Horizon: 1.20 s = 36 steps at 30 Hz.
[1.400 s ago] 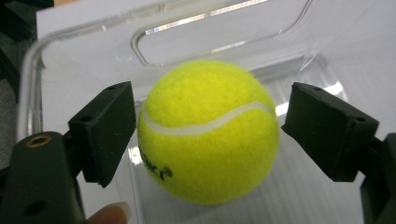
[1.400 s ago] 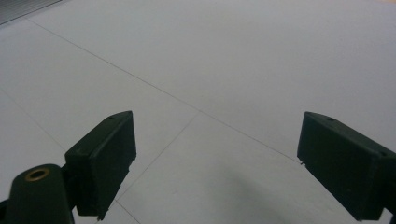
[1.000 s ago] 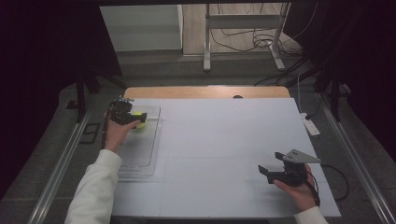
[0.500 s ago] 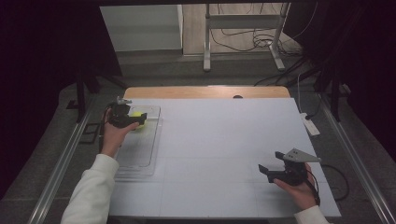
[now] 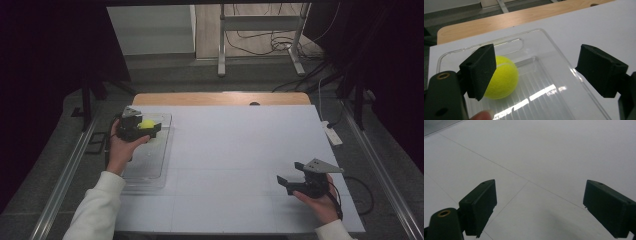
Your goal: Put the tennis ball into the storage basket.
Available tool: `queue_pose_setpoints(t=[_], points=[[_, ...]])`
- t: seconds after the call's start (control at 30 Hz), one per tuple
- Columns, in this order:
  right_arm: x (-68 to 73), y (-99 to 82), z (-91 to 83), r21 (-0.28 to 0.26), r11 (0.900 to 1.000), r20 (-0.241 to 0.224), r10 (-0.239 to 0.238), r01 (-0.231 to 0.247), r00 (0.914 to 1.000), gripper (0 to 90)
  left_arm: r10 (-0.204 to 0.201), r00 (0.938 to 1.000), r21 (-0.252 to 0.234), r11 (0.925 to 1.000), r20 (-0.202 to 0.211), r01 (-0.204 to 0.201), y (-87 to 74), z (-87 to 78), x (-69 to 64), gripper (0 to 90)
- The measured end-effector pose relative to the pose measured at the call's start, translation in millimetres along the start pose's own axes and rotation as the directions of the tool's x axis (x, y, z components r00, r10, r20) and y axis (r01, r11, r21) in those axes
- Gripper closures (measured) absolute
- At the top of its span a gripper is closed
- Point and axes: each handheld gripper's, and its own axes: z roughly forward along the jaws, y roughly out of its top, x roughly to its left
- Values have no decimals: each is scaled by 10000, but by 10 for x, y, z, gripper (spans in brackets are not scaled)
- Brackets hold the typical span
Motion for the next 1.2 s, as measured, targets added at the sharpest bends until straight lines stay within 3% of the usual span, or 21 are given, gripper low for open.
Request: queue_pose_setpoints(t=[0.33,0.63,0.93,1.2], points=[[4,-7,-11,-6,10000,22,-48,48,10000,122,178,9976,-343,9993,662,-155,-44,-157,-177,166],[36,9,-49,-130,9999,42,-112,113,9999,122,209,9948,-469,9988,993,-163,-208,-332,-300,153],[42,15,-55,-239,9997,-49,-16,15,10000,123,296,9886,-460,9987,1478,-230,-375,-422,-403,140],[53,23,-53,-253,9997,-143,-50,47,9999,123,632,9789,-497,9973,1945,-545,-510,-500,-579,134]])
